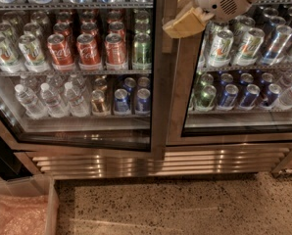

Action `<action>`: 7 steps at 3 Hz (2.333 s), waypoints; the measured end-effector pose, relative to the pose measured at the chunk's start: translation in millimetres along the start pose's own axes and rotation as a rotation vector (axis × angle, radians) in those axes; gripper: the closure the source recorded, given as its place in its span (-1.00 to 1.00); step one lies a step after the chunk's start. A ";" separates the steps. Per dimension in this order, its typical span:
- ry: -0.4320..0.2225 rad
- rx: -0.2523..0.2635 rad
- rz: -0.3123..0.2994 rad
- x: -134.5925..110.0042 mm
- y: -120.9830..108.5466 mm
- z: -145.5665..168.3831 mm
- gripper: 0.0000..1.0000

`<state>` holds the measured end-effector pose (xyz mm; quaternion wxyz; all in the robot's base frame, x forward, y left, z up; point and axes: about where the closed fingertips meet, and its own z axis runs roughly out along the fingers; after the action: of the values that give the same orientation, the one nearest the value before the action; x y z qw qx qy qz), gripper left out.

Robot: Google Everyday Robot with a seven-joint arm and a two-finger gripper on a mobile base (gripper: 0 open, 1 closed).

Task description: Open left fridge door

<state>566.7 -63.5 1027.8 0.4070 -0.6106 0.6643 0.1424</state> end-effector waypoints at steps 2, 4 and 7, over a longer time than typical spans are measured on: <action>-0.014 0.006 0.003 -2.6 8.0 -7.9 0.60; -0.014 0.006 0.002 -2.6 8.0 -7.9 -0.33; -0.045 -0.074 -0.002 -14.4 38.2 7.2 -0.58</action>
Offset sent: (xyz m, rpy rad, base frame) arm -0.0519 -0.0194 0.0298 0.0516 -0.0636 0.0228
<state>532.8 -40.4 1021.8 0.3991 -0.6227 0.6484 0.1803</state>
